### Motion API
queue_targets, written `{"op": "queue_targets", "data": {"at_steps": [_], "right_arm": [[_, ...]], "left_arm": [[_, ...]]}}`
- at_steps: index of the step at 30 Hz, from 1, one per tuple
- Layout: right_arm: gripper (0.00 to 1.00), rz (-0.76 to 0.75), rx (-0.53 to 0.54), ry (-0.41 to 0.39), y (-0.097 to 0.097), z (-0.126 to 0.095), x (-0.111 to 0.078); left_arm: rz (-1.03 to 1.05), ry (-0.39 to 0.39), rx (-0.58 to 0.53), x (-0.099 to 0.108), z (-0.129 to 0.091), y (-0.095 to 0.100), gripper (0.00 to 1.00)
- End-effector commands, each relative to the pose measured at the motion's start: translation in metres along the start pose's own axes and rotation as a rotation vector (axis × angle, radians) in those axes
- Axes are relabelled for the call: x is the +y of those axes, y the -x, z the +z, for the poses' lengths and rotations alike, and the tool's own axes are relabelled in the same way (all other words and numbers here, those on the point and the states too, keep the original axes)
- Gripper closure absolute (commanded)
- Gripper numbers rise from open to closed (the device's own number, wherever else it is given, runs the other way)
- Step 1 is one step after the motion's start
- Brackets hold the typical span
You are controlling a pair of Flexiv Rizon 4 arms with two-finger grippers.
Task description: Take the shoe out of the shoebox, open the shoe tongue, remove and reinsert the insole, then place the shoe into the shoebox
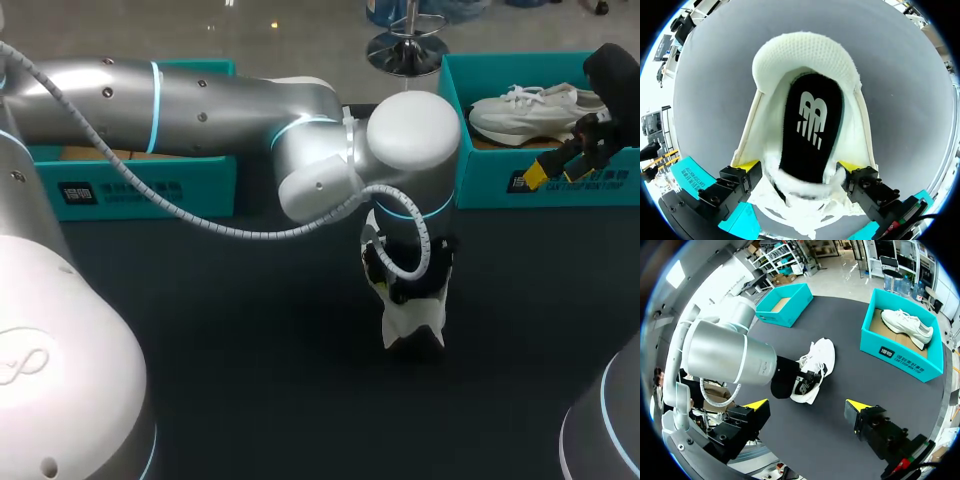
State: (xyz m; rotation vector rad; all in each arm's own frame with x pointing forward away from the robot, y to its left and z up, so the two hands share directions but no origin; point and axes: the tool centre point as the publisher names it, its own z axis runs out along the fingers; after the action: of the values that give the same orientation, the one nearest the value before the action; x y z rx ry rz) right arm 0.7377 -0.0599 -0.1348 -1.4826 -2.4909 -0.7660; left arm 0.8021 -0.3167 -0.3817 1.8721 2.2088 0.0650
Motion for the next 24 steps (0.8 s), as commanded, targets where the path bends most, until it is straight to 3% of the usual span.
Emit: {"op": "queue_targets", "data": {"at_steps": [1, 10, 24], "right_arm": [[0.00, 0.001, -0.001, -0.003, 0.000, 0.001, 0.001], [0.00, 0.001, -0.001, -0.003, 0.000, 0.001, 0.001], [0.00, 0.001, -0.001, -0.003, 0.000, 0.001, 0.001]], "left_arm": [[0.001, 0.004, -0.006, 0.000, 0.001, -0.001, 0.00], [-0.003, 0.028, -0.022, 0.006, -0.014, 0.001, 0.00], [0.035, 0.002, -0.034, 0.021, -0.080, 0.002, 0.00]]}}
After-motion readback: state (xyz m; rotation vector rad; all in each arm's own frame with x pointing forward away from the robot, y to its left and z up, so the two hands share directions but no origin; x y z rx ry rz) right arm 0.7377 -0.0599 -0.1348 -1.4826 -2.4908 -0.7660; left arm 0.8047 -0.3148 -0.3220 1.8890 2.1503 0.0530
